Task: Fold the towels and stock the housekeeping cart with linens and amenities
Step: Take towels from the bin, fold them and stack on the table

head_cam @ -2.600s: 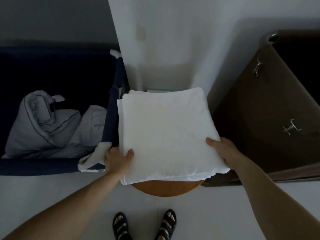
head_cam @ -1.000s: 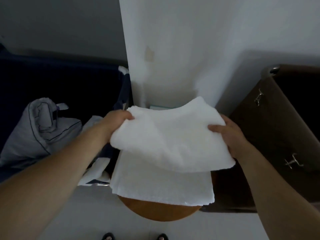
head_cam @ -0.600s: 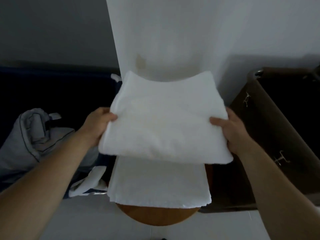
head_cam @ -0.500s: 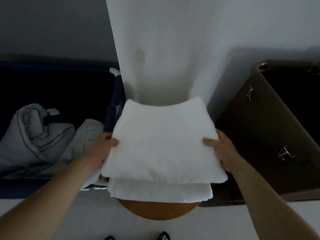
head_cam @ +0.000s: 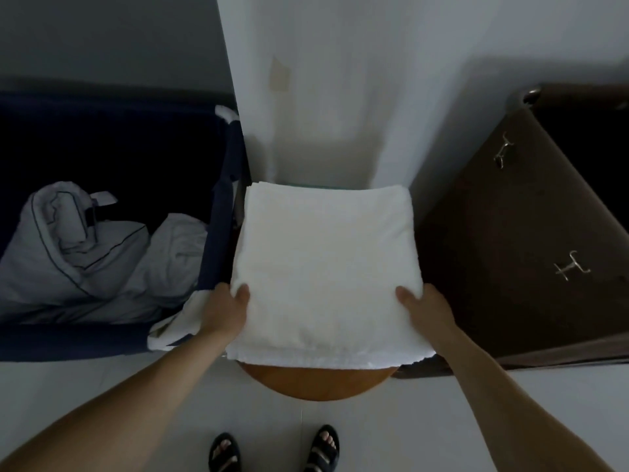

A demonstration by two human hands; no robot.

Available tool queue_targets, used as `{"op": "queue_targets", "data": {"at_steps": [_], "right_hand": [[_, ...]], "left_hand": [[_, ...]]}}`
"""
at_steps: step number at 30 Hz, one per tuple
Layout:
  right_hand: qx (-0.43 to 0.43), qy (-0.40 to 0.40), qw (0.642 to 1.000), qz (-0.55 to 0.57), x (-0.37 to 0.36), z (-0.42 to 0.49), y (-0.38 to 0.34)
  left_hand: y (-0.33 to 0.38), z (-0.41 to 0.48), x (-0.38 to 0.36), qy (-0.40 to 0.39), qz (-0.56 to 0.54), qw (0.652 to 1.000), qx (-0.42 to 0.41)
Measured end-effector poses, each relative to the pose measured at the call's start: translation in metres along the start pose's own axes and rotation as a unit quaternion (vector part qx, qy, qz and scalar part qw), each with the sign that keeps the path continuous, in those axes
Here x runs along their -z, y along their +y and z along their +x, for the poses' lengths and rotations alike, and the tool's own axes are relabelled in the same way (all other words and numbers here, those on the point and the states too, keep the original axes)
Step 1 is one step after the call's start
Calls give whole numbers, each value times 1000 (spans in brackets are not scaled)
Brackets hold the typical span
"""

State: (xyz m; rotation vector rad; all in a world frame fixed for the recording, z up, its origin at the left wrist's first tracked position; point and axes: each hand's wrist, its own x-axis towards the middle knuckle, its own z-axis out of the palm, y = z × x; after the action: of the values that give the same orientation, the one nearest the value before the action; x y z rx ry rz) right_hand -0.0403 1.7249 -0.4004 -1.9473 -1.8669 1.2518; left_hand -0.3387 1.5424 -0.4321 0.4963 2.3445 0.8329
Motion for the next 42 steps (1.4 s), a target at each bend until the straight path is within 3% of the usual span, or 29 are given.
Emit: {"op": "queue_targets", "data": {"at_steps": [5,10,15,19,22,25,29,37,42], "right_hand": [[77,69,992,68,10,7,-19],[-10,12,1000,-26,-22,1,27],[16,68,993,-93,-18,3,20],[185,162,936,-253,-25,-4,-3],[273,89,886,-363,-42,-7,-13],[266,22,863,-428,-58,-1,-2],[248,9,861,-444,-70,5,11],[247,-7,867,-433,-63,2,-2],[296,29,881,-369,-74,-7,-69]], "left_hand": [[22,5,21,89,-58,989,-102],[-17,-17,-11,49,78,996,-14],[-12,-22,-17,68,89,994,-2],[6,-33,-29,64,265,959,-72],[19,-36,-49,70,347,915,-195],[14,-22,-61,27,396,874,-281],[-15,-8,-67,-14,406,878,-253],[-7,-12,-50,-57,411,876,-246],[16,1,-3,6,399,880,-257]]}}
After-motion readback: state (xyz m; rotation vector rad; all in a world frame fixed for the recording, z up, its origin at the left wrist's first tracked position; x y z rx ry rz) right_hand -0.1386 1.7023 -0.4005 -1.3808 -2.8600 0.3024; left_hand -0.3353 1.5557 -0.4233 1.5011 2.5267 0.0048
